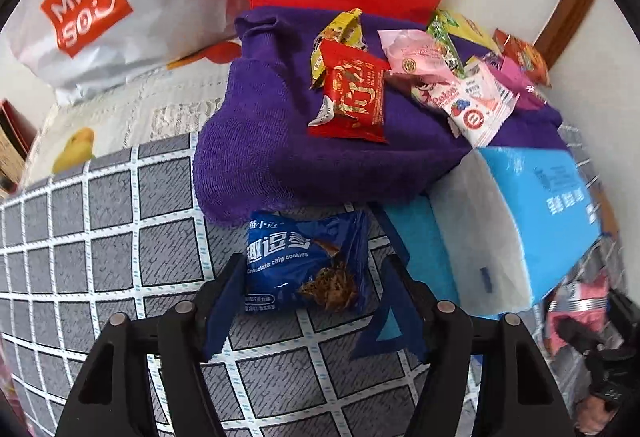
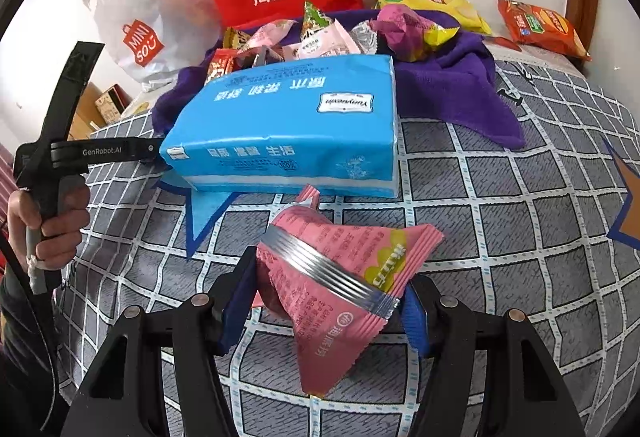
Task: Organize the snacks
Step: 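Grasp the pink wrapped snack with the right tool, then grasp the blue chip-cookie bag with the left tool while the right holds the pink snack, then carry the blue bag in the left tool and pink snack in the right over the towel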
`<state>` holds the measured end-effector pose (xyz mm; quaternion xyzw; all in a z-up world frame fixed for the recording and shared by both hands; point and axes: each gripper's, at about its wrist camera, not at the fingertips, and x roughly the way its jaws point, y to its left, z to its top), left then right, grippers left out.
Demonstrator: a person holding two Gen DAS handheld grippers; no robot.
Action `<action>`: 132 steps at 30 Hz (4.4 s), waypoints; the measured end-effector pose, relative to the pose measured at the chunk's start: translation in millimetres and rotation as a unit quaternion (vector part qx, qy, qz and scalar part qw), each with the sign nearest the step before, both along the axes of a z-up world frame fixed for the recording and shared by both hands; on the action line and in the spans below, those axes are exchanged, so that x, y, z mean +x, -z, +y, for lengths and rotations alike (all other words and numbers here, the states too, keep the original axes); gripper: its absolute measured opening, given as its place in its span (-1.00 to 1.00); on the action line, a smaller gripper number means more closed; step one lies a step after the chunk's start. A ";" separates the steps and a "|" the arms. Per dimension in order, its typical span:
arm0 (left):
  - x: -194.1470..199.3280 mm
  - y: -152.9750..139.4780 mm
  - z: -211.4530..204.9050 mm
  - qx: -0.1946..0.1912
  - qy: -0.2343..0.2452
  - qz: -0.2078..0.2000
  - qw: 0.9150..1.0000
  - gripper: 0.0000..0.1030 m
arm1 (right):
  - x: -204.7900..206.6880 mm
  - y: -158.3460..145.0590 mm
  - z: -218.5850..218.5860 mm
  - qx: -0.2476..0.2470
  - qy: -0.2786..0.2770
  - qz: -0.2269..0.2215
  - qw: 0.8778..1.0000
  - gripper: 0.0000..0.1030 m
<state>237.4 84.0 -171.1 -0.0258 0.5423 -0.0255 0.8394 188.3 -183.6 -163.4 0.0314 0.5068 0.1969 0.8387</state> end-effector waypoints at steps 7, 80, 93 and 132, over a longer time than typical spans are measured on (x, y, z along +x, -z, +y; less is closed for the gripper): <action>-20.6 -9.0 -0.3 -0.022 0.004 -0.006 1.000 -0.08 | -7.5 -3.7 1.0 0.004 -0.005 -0.005 1.000 0.20; -116.5 -55.5 -51.6 -0.050 -0.016 -0.064 0.997 -0.08 | -34.6 -58.8 -29.7 -0.036 0.005 -0.066 0.997 -0.01; -124.6 -103.7 -68.4 -0.077 -0.001 -0.088 0.993 -0.08 | -39.5 -96.3 -28.5 -0.057 0.025 -0.095 0.994 -0.01; -25.5 -163.6 -25.1 -0.057 -0.018 -0.132 0.989 -0.08 | 71.9 -160.3 3.4 -0.051 0.049 -0.150 0.986 -0.01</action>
